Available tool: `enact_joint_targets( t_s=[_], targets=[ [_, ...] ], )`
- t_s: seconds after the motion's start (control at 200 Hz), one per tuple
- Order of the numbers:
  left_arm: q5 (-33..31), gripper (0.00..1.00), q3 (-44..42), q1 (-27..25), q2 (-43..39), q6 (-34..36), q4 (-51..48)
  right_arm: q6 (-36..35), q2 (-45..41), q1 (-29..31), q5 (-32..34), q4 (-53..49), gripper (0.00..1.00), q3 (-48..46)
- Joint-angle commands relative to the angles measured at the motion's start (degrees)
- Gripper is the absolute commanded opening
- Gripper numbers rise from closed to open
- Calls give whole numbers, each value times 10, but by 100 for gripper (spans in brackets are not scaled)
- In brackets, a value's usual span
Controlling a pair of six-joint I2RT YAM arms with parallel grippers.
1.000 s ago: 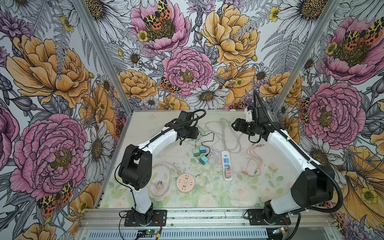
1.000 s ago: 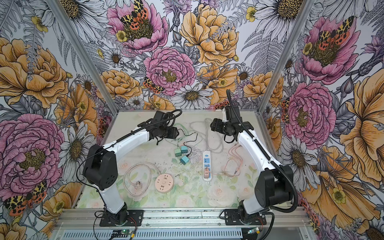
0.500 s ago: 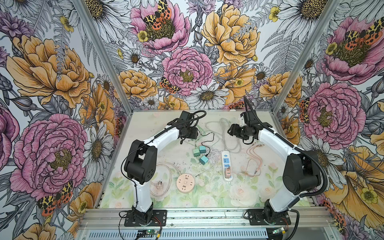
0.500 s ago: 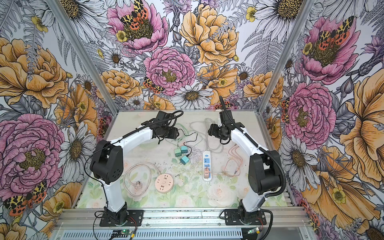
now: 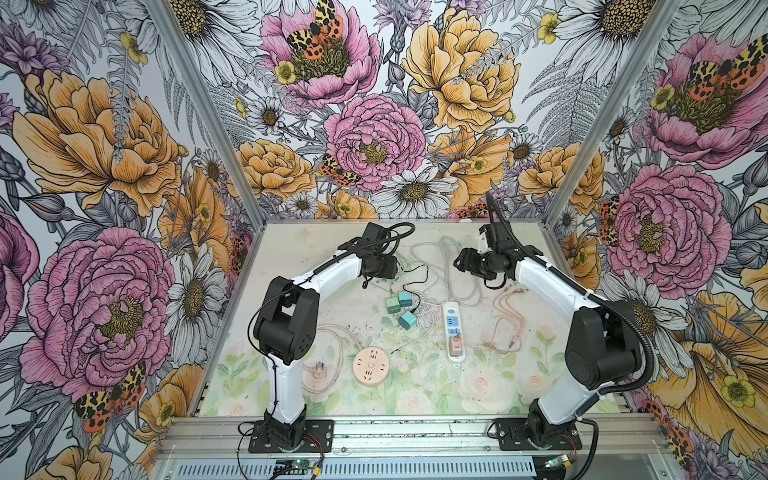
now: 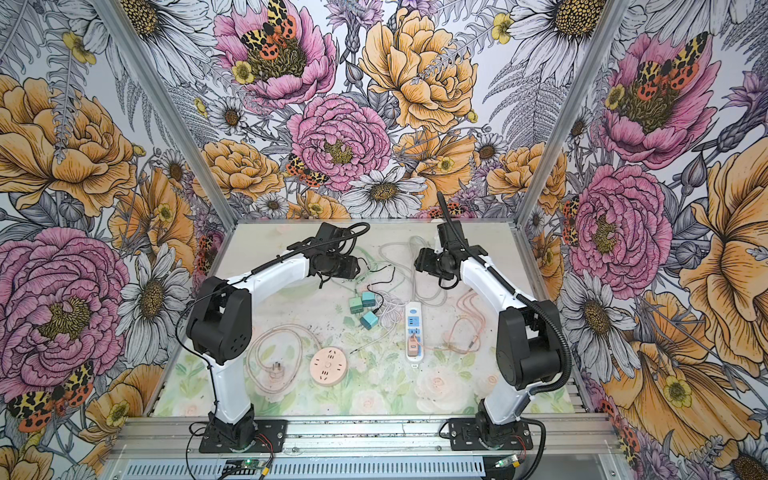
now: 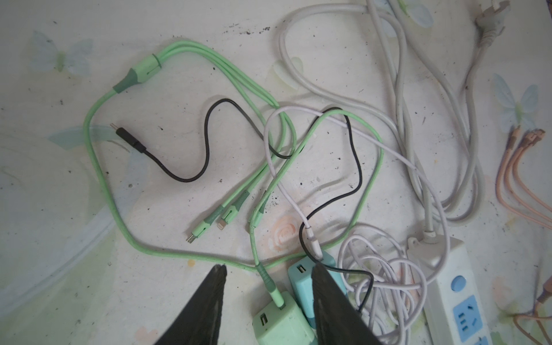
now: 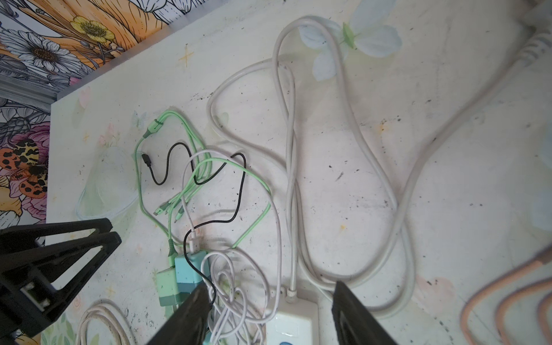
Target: Insert the plug
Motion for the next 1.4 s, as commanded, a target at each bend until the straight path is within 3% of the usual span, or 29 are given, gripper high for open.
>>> enact_joint_targets(
  t_s=[0.0, 1.036, 1.396],
  targets=[
    [-15, 49, 16, -5, 22, 9, 4, -1, 12, 12, 0, 13, 66, -3],
    [-10, 46, 35, -58, 92, -39, 8, 2, 66, 75, 8, 21, 55, -20],
    [1, 43, -3, -50, 55, -61, 31, -32, 85, 122, -3, 29, 55, 6]
  ],
)
